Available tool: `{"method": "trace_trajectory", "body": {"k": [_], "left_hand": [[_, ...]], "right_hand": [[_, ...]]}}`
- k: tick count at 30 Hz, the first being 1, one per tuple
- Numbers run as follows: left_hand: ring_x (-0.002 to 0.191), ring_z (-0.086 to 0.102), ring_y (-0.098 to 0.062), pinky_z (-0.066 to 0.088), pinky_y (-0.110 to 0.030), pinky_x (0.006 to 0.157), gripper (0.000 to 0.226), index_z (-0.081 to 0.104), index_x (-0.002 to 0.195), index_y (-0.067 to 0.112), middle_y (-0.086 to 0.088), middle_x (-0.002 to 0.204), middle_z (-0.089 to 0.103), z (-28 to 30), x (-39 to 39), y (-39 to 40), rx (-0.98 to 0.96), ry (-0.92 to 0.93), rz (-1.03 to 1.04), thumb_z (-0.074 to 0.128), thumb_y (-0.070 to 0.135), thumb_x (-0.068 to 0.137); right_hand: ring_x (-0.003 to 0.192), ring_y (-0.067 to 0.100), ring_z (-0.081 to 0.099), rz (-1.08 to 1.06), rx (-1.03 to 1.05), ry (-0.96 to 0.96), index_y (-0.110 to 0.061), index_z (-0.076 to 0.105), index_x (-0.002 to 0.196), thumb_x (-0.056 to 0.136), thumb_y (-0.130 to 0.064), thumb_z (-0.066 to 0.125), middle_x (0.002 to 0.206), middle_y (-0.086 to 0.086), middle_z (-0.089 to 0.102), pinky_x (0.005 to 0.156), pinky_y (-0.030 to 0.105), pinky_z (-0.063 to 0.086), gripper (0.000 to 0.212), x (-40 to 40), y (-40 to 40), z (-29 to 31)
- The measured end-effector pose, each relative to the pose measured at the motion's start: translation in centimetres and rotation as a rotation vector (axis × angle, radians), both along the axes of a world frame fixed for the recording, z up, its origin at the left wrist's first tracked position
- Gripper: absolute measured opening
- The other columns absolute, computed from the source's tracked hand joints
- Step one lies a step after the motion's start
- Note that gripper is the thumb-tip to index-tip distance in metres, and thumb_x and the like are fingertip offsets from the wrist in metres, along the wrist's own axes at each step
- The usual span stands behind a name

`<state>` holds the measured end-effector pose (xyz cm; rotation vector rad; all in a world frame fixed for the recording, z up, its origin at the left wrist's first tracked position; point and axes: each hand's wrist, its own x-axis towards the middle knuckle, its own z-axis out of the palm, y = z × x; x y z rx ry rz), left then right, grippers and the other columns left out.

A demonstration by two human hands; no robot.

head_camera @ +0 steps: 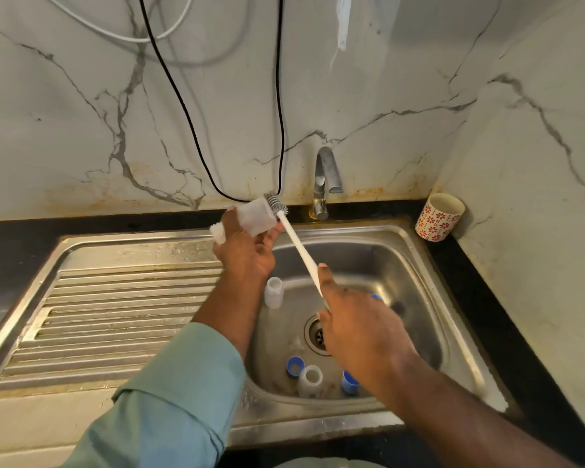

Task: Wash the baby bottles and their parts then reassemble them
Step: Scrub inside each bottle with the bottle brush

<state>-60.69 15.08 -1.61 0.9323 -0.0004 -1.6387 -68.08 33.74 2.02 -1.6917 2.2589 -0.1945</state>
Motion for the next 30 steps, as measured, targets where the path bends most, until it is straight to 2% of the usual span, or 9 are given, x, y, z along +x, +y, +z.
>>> {"method": "trace_trajectory", "body": {"k": [4, 7, 10, 12, 15, 18, 23, 27, 30], "left_hand": [[0.101, 0.062, -0.041, 0.06, -0.052, 0.059, 0.063, 0.041, 0.13, 0.011, -0.024, 0.123, 0.055, -0.3, 0.1, -0.5, 0.024, 0.004, 0.018, 0.078, 0.027, 0.082], [0.1, 0.063, -0.041, 0.06, -0.055, 0.061, 0.065, 0.037, 0.132, 0.016, -0.022, 0.117, 0.055, -0.6, -0.2, -0.1, 0.002, -0.033, -0.019, 0.078, 0.025, 0.083], [0.098, 0.063, -0.041, 0.059, -0.053, 0.055, 0.066, 0.037, 0.134, 0.014, -0.022, 0.118, 0.054, -0.9, -0.9, 0.1, 0.038, -0.056, -0.023, 0.078, 0.027, 0.083], [0.098, 0.062, -0.04, 0.059, -0.05, 0.053, 0.064, 0.037, 0.132, 0.014, -0.021, 0.117, 0.053, -1.0, -0.8, -0.3, 0.047, -0.063, 0.006, 0.077, 0.028, 0.085], [0.094, 0.061, -0.04, 0.06, -0.056, 0.059, 0.064, 0.038, 0.133, 0.015, -0.022, 0.117, 0.052, -0.8, -1.4, 0.0, 0.029, -0.079, -0.082, 0.077, 0.026, 0.084], [0.095, 0.06, -0.042, 0.059, -0.056, 0.056, 0.064, 0.039, 0.134, 0.014, -0.023, 0.121, 0.052, -0.1, -1.8, -0.5, 0.027, -0.116, -0.114, 0.077, 0.026, 0.085], [0.102, 0.061, -0.043, 0.059, -0.059, 0.063, 0.066, 0.037, 0.136, 0.016, -0.021, 0.119, 0.051, 0.1, -2.4, -0.7, -0.002, -0.281, -0.266, 0.076, 0.031, 0.085], [0.098, 0.061, -0.042, 0.059, -0.056, 0.057, 0.063, 0.038, 0.133, 0.015, -0.022, 0.119, 0.051, -1.1, -2.6, -0.6, 0.05, -0.235, -0.237, 0.077, 0.03, 0.085], [0.094, 0.062, -0.042, 0.059, -0.056, 0.058, 0.064, 0.041, 0.134, 0.012, -0.023, 0.119, 0.053, -2.7, -3.1, 0.3, 0.066, -0.201, -0.277, 0.077, 0.031, 0.084]], "right_hand": [[0.083, 0.012, 0.064, 0.029, 0.003, -0.065, -0.032, 0.003, 0.154, 0.103, -0.032, 0.042, 0.1, -0.001, 0.063, 0.077, 0.034, 0.058, 0.064, -0.4, 0.5, 0.2], [0.085, 0.012, 0.065, 0.012, 0.009, -0.076, -0.032, 0.005, 0.154, 0.102, -0.033, 0.045, 0.104, 0.001, 0.064, 0.077, 0.032, 0.058, 0.065, -1.5, 0.3, 0.5], [0.087, 0.014, 0.067, -0.009, -0.02, -0.081, -0.03, 0.009, 0.154, 0.102, -0.033, 0.046, 0.106, 0.002, 0.066, 0.076, 0.034, 0.059, 0.064, -1.5, 0.1, 0.3], [0.086, 0.014, 0.067, 0.032, 0.001, -0.088, -0.03, 0.01, 0.154, 0.102, -0.032, 0.046, 0.106, 0.002, 0.067, 0.077, 0.034, 0.059, 0.064, -1.1, 0.3, 0.1], [0.083, 0.018, 0.068, -0.021, -0.012, -0.072, -0.028, 0.011, 0.154, 0.101, -0.033, 0.046, 0.101, 0.005, 0.067, 0.074, 0.038, 0.06, 0.064, -2.3, -0.5, 0.1], [0.082, 0.019, 0.068, -0.025, -0.016, -0.061, -0.028, 0.012, 0.154, 0.101, -0.033, 0.046, 0.099, 0.006, 0.068, 0.073, 0.039, 0.06, 0.064, -2.5, -0.8, 0.3], [0.082, 0.021, 0.068, -0.083, -0.017, -0.094, -0.025, 0.014, 0.154, 0.101, -0.031, 0.046, 0.096, 0.007, 0.067, 0.071, 0.04, 0.06, 0.063, -2.8, -0.5, -0.2], [0.087, 0.021, 0.068, -0.11, 0.02, -0.188, -0.027, 0.018, 0.152, 0.101, -0.028, 0.046, 0.105, 0.008, 0.067, 0.077, 0.039, 0.059, 0.059, -1.8, 0.7, -1.2], [0.084, 0.02, 0.067, -0.155, 0.022, -0.213, -0.028, 0.02, 0.152, 0.101, -0.026, 0.045, 0.1, 0.006, 0.067, 0.075, 0.04, 0.059, 0.056, -2.8, 1.2, -1.9]]}}
